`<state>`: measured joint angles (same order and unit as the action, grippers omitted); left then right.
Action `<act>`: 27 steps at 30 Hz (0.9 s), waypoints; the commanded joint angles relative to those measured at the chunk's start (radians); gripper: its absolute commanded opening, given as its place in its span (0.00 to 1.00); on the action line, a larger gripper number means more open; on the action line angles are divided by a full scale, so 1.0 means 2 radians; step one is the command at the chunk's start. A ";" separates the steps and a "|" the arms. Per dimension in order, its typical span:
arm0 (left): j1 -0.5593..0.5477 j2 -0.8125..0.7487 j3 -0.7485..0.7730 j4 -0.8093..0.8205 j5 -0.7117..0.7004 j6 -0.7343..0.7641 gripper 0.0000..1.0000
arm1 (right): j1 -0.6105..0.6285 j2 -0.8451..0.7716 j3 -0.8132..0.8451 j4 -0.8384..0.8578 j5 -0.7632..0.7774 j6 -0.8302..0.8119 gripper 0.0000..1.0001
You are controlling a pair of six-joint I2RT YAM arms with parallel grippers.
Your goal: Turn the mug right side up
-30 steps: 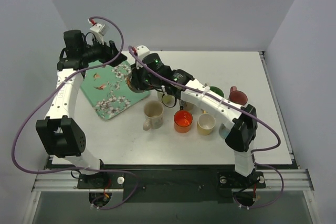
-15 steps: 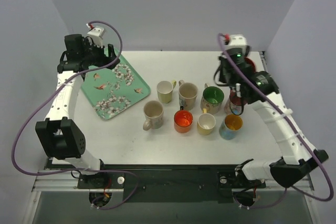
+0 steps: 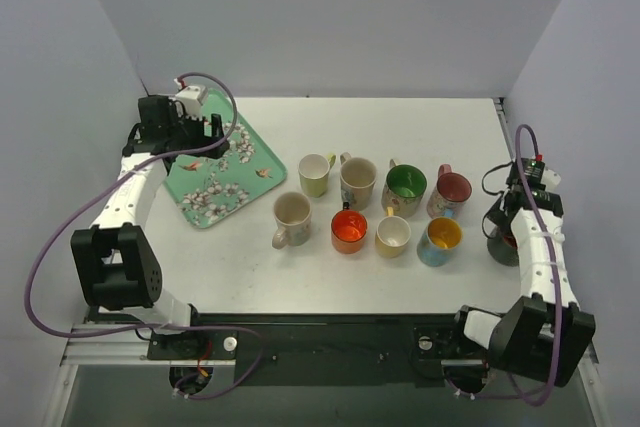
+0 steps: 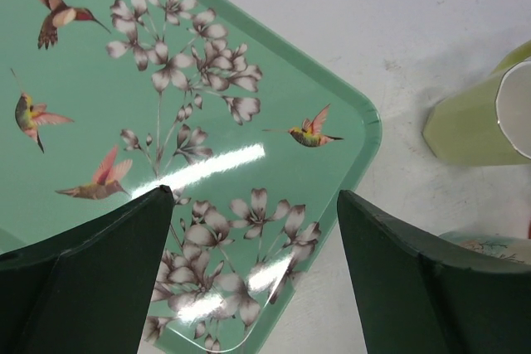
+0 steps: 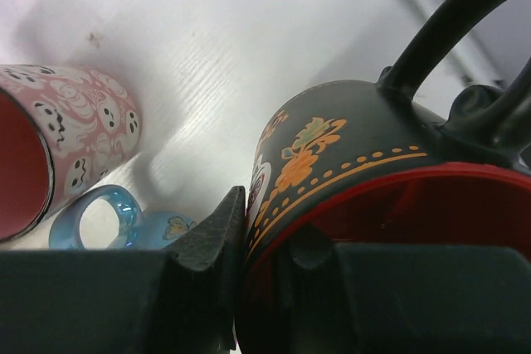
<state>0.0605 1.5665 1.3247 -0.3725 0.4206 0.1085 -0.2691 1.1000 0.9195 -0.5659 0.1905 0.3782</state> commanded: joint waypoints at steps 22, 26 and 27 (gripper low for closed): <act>0.008 -0.054 -0.109 0.086 -0.065 -0.010 0.92 | 0.002 0.157 -0.019 0.126 -0.071 -0.003 0.29; 0.008 -0.061 -0.129 0.103 -0.081 -0.018 0.92 | 0.003 0.133 -0.013 0.110 -0.065 -0.001 0.45; 0.008 -0.063 -0.138 0.109 -0.084 -0.024 0.92 | 0.005 0.119 -0.008 0.099 -0.061 -0.002 0.47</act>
<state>0.0692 1.4918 1.0828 -0.2348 0.2882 0.0944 -0.2722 1.4204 0.8528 -0.3008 0.0235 0.3820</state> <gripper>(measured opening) 0.921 0.436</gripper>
